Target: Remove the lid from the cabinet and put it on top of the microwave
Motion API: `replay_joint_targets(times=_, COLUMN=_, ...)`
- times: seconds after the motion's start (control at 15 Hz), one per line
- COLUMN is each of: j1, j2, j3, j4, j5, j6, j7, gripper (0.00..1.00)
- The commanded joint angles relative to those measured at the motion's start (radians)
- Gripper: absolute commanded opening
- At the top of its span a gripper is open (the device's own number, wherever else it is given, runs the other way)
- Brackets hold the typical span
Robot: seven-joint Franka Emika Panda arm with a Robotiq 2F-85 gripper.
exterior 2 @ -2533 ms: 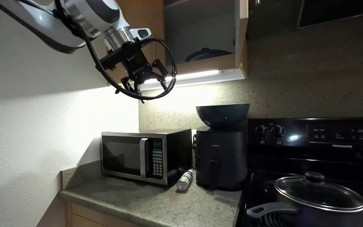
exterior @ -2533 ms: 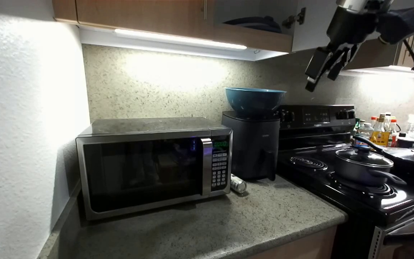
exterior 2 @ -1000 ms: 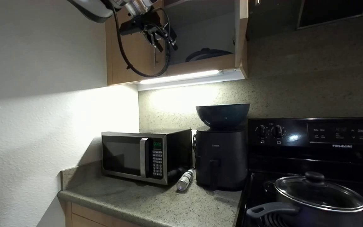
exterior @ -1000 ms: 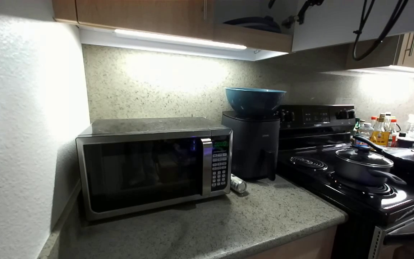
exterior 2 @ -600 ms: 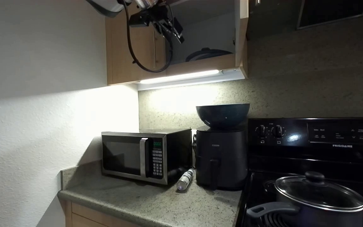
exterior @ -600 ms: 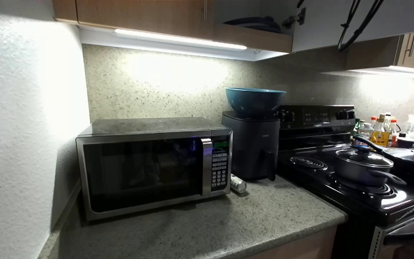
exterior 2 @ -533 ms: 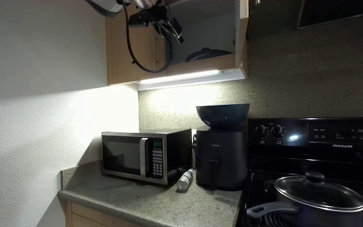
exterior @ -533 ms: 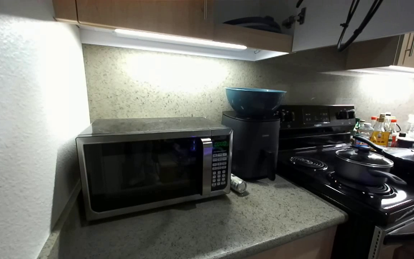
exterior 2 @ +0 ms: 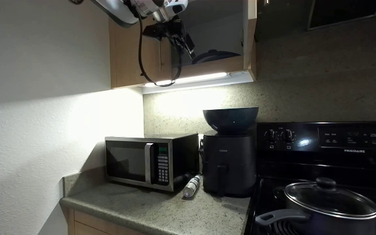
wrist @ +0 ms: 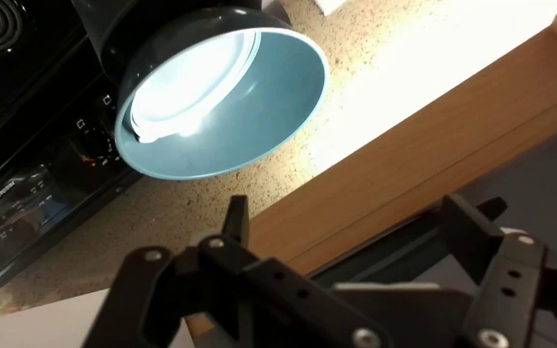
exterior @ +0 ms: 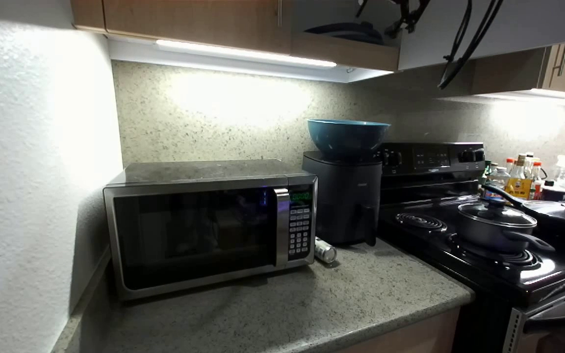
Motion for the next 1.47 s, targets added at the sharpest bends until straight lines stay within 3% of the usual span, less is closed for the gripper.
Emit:
replay_joint_targets(times=0.0, j1=0.005, j2=0.147, j3=-0.037, j4=0.169, j5=-0.115, j6=0.082, j7=0.111, gripper=1.0)
replay_joint_targets(times=0.07, j1=0.016, j2=0.173, j3=-0.054, j4=0.206, j5=-0.132, j6=0.102, j7=0.119, gripper=1.0)
replay_joint_targets(times=0.13, j1=0.0, j2=0.104, j3=-0.035, j4=0.107, j5=-0.088, j6=0.076, j7=0.071, gripper=1.0)
replay_joint_targets(times=0.73, j1=0.019, j2=0.201, j3=-0.027, j4=0.304, j5=-0.07, j6=0.025, j7=0.091, gripper=1.0)
replay_joint_targets(times=0.8, j1=0.015, j2=0.177, j3=-0.031, j4=0.25, j5=-0.083, j6=0.064, j7=0.083, gripper=1.0)
replay_joint_targets(times=1.4, j1=0.016, j2=0.194, j3=-0.027, j4=0.285, j5=-0.083, j6=0.044, j7=0.083, gripper=1.0)
